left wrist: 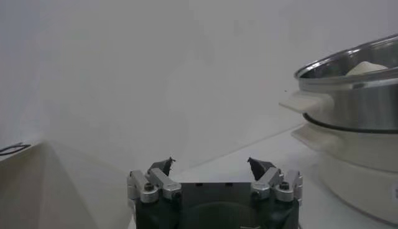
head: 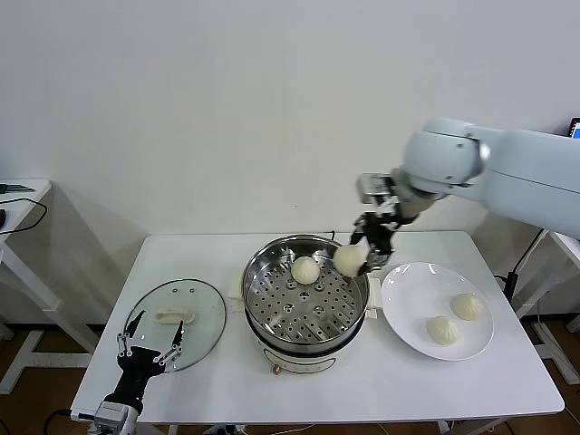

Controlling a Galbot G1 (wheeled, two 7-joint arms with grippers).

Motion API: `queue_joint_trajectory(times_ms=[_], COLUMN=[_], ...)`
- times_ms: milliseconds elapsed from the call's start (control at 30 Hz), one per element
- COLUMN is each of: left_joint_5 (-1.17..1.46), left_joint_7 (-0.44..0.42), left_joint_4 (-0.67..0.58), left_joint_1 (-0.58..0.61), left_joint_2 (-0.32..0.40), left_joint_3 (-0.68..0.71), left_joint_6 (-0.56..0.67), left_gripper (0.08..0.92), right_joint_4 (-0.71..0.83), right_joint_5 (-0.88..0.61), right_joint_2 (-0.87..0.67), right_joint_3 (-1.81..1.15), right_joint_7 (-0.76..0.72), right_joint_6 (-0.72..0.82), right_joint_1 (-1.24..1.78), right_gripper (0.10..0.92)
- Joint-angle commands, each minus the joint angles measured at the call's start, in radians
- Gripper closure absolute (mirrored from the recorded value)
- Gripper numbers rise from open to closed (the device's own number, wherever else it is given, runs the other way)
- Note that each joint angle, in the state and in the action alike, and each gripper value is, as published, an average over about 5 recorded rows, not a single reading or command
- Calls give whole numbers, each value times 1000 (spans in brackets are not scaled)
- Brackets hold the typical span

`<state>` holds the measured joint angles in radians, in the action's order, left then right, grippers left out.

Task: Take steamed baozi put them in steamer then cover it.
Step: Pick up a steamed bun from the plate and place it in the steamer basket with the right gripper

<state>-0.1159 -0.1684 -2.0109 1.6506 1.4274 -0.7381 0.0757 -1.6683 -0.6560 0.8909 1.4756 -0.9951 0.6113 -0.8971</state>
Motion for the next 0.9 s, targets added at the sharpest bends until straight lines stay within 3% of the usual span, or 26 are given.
queue_joint_trajectory(times_ms=[33, 400, 900], left_joint_5=[2, 8, 9], left_joint_7=[0, 0, -2], left_joint_4=[0, 25, 33], left_joint_1=[-4, -18, -25], left_joint_2=[0, 4, 4], left_joint_3=[-5, -19, -23], left_joint_6=[-1, -1, 0], left_gripper=[177, 177, 177], right_joint_4=[105, 270, 308], right_joint_5=[-49, 19, 70], right_joint_2=[252, 396, 435], right_joint_3=[-31, -103, -115], right_joint_7=[81, 113, 109], right_joint_6=[99, 154, 174], right_joint_1=[127, 295, 357], right_gripper=[401, 406, 396])
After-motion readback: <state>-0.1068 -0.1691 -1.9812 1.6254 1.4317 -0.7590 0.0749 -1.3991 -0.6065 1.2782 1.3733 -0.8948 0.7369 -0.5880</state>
